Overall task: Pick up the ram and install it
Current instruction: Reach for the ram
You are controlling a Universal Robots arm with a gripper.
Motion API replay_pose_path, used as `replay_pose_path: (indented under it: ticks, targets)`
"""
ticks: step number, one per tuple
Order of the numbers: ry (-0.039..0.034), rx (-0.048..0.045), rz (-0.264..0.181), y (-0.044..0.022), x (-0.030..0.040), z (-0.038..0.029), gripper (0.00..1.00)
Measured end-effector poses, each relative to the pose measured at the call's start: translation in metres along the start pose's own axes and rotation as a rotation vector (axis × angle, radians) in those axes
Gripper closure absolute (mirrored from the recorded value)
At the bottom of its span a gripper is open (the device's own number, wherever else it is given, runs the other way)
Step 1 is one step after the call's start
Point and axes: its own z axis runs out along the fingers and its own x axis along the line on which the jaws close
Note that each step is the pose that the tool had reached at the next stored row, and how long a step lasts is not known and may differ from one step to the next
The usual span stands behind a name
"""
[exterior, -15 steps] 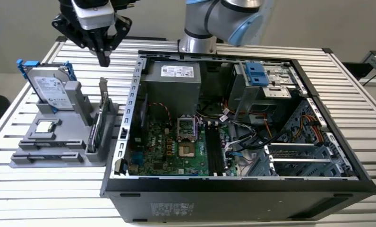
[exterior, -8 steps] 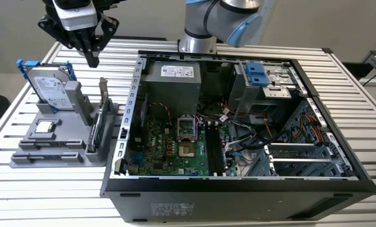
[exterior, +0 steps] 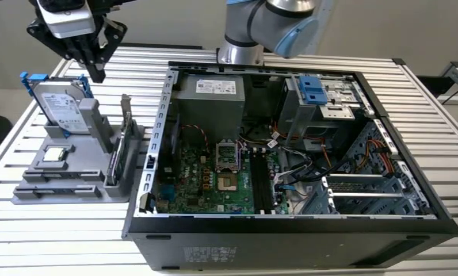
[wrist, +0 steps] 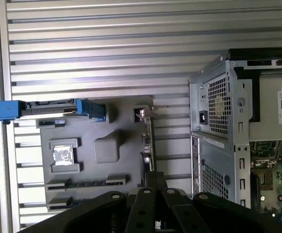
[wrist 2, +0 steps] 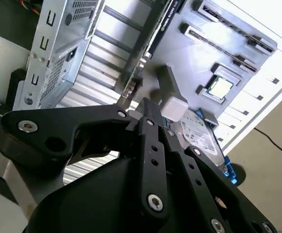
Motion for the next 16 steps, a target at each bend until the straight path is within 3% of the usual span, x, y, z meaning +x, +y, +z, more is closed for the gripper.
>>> replay_pose_path:
  ticks: [16]
  targets:
    - [0.0003,-0.0003,-0.007,-0.0033,0.0446,0.0023,1.0]
